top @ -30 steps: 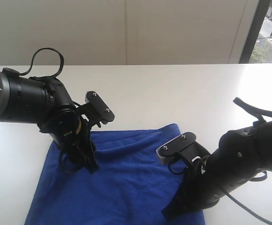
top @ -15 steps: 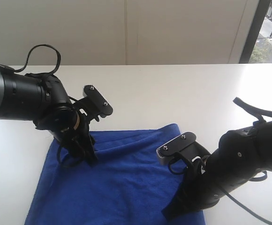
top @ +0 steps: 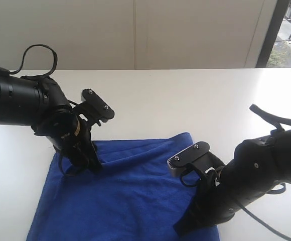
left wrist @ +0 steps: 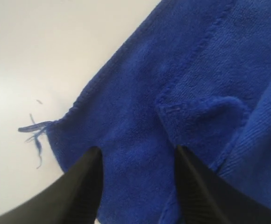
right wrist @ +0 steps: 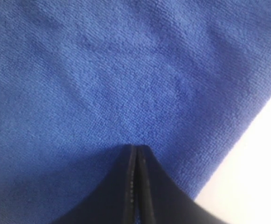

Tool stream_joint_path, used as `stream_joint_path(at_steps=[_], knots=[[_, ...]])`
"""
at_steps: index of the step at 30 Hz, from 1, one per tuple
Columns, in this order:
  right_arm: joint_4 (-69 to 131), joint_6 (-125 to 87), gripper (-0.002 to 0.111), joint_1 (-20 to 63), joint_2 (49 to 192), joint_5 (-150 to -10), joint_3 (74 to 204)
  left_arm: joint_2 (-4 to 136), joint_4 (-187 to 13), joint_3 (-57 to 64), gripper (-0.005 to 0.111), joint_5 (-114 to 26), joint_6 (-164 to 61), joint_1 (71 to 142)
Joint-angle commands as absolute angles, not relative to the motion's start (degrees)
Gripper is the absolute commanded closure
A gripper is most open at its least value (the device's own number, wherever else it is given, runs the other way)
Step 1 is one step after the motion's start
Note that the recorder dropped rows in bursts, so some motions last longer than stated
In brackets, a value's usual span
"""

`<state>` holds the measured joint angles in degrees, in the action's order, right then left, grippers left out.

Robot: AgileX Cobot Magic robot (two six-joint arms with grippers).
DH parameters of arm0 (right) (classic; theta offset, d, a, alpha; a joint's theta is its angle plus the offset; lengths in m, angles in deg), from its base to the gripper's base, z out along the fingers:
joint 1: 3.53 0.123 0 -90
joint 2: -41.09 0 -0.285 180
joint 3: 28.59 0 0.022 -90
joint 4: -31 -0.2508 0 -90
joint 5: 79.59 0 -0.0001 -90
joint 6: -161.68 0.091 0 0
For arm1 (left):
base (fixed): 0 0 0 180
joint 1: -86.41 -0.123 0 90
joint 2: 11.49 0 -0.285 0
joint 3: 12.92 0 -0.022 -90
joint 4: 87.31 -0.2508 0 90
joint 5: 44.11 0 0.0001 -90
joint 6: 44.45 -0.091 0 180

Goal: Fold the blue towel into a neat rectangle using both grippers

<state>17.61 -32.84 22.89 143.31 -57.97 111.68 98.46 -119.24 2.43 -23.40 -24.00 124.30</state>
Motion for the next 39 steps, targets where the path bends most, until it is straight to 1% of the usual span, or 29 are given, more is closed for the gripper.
stream_joint_path(at_steps=[1,7,17,26,29,35,39], knots=[[17.45,-33.56,0.108,22.68,144.45,-56.98,110.80,97.88,-114.85,2.49,0.054,-25.65,-24.87,125.33],[17.45,-33.56,0.108,22.68,144.45,-57.15,110.80,97.88,-115.15,2.49,0.054,-23.50,-31.33,125.74],[17.45,-33.56,0.108,22.68,144.45,-57.37,110.80,98.52,-119.87,2.49,0.055,-18.76,-31.91,125.38],[17.45,-33.56,0.108,22.68,144.45,-57.84,110.80,93.07,-119.38,2.53,0.055,-16.67,-33.14,125.83],[17.35,-33.56,0.108,22.68,144.45,-57.96,110.80,93.82,-117.08,2.62,0.055,-15.21,-34.00,125.83],[17.35,-33.56,0.108,22.68,144.45,-57.86,110.80,95.74,-107.56,2.62,0.055,-16.95,-42.74,125.83],[17.35,-33.56,0.108,22.68,144.45,-57.86,110.80,96.37,-107.43,2.62,0.055,-17.08,-44.45,125.83]])
